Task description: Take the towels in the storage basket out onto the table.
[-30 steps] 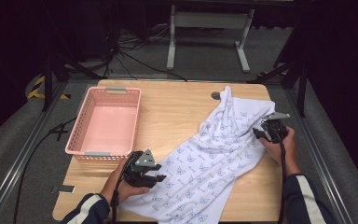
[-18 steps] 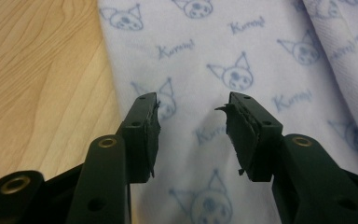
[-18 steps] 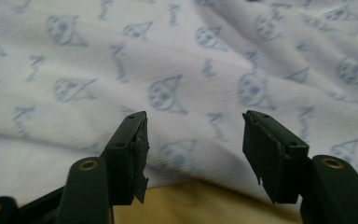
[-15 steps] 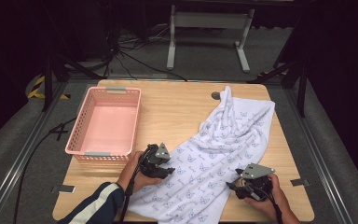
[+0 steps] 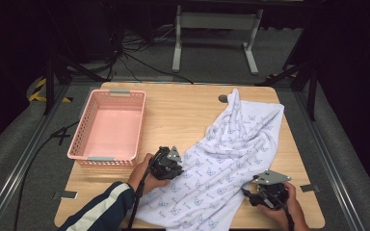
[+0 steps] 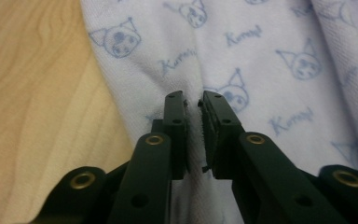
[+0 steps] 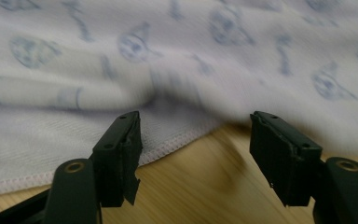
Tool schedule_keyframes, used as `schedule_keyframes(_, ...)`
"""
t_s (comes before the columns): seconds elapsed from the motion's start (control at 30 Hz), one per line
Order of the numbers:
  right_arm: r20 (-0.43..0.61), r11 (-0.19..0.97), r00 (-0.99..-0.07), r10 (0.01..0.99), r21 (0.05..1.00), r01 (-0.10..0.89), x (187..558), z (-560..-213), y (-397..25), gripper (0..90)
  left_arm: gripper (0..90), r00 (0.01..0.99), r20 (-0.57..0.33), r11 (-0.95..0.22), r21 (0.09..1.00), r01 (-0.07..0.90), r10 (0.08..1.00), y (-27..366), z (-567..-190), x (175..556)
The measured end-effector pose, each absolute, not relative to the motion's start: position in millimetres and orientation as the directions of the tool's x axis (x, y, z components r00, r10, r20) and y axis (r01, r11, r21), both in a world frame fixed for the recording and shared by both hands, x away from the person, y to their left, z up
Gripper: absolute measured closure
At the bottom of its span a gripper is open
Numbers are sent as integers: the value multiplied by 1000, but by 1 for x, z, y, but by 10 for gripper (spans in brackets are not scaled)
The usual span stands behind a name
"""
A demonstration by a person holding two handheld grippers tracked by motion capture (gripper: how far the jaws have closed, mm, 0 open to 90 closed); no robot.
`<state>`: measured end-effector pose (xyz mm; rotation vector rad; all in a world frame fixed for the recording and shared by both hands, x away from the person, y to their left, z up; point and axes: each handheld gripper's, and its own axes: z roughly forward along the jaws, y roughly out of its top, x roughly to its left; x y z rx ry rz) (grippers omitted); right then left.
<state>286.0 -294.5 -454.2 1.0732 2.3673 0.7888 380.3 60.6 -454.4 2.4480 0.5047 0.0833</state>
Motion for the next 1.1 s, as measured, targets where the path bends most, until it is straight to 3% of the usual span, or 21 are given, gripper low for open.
schedule_keyframes(0.13, -212, 508, -491, 845, 607, 611, 283, -448, -328, 372, 832, 939, -73, -753, 578, 314, 336, 63, -453, 365)
schedule_keyframes(0.3, -214, 409, -354, 911, 585, 700, 282, -445, -357, 395, 833, 952, -90, -767, 572, 291, 294, 62, -453, 342)
schedule_keyframes(0.43, -194, 391, -343, 919, 553, 736, 281, -441, -365, 425, 808, 953, -84, -770, 571, 285, 291, 68, -453, 331)
schedule_keyframes(0.57, -200, 412, -373, 906, 621, 667, 283, -433, -363, 450, 676, 949, -80, -745, 601, 291, 307, 71, -450, 336)
schedule_keyframes(0.73, -194, 386, -371, 908, 732, 562, 300, -423, -364, 459, 555, 912, -50, -659, 675, 332, 408, 59, -442, 364)
schedule_keyframes(0.8, -213, 385, -351, 912, 737, 555, 311, -422, -364, 453, 552, 909, -76, -630, 697, 343, 411, 50, -443, 377)
schedule_keyframes(0.97, -190, 354, -338, 922, 767, 535, 345, -423, -363, 474, 524, 911, -31, -638, 704, 311, 410, 18, -447, 406)
schedule_keyframes(1.03, -193, 348, -323, 926, 769, 536, 356, -425, -363, 500, 561, 907, 16, -644, 709, 287, 422, 9, -450, 415)
schedule_keyframes(1.1, -180, 339, -326, 928, 772, 538, 362, -425, -363, 512, 595, 907, 6, -651, 698, 298, 422, 5, -453, 419)
